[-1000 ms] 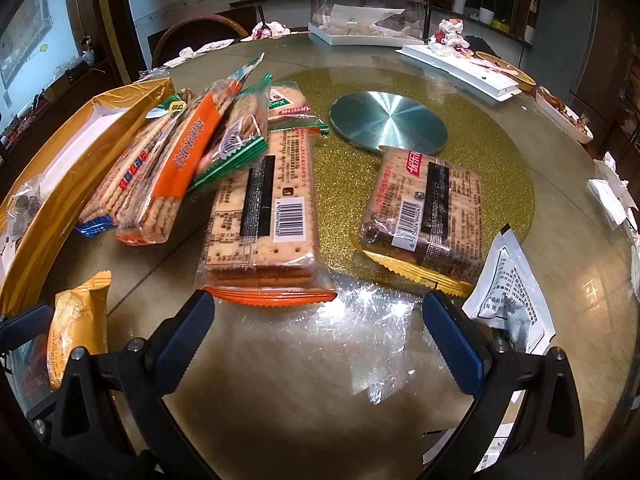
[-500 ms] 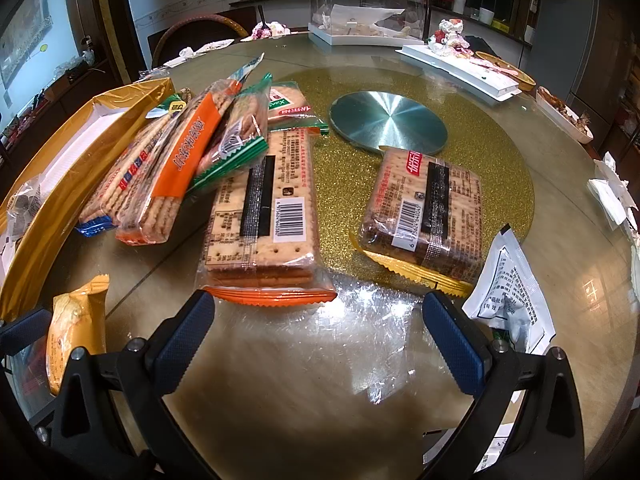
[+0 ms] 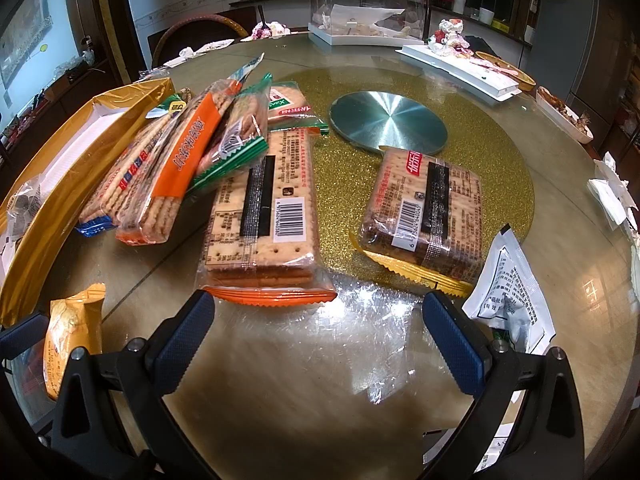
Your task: Organize snacks
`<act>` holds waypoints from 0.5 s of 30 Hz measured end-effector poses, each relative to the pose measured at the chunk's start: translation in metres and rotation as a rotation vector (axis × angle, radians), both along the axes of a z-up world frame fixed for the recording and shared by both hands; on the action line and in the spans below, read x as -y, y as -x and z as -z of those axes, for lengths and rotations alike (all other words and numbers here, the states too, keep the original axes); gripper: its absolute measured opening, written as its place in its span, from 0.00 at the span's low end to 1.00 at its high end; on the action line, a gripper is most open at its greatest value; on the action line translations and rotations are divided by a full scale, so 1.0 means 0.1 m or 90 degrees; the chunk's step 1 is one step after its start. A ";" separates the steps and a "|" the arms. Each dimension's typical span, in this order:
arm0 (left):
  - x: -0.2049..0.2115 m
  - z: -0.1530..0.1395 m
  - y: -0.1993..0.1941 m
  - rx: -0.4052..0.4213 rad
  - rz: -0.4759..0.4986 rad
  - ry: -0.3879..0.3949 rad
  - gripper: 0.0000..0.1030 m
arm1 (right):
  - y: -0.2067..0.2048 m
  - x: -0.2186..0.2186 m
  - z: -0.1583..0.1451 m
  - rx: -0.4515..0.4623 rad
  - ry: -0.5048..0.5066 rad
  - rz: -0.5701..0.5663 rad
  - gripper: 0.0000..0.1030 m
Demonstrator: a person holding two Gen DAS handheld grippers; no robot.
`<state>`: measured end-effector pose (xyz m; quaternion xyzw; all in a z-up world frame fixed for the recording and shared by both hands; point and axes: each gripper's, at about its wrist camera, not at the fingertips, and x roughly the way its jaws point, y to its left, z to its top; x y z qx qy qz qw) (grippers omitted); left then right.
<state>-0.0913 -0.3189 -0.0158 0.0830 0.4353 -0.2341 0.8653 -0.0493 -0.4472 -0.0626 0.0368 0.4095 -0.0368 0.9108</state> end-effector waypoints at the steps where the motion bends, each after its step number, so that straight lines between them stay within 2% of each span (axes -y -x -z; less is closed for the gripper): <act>1: -0.01 0.00 -0.01 -0.004 -0.001 0.006 0.65 | 0.00 0.00 0.00 0.000 0.000 0.000 1.00; 7: -0.03 0.03 0.00 0.023 0.001 0.023 0.65 | 0.00 0.00 0.00 0.000 0.000 0.000 1.00; 10: -0.01 0.04 0.02 0.037 0.012 0.012 0.65 | 0.00 0.00 0.00 0.000 0.000 0.000 1.00; 15: -0.04 0.02 -0.08 -0.012 0.014 0.023 0.65 | 0.00 0.00 0.00 0.000 0.000 0.000 1.00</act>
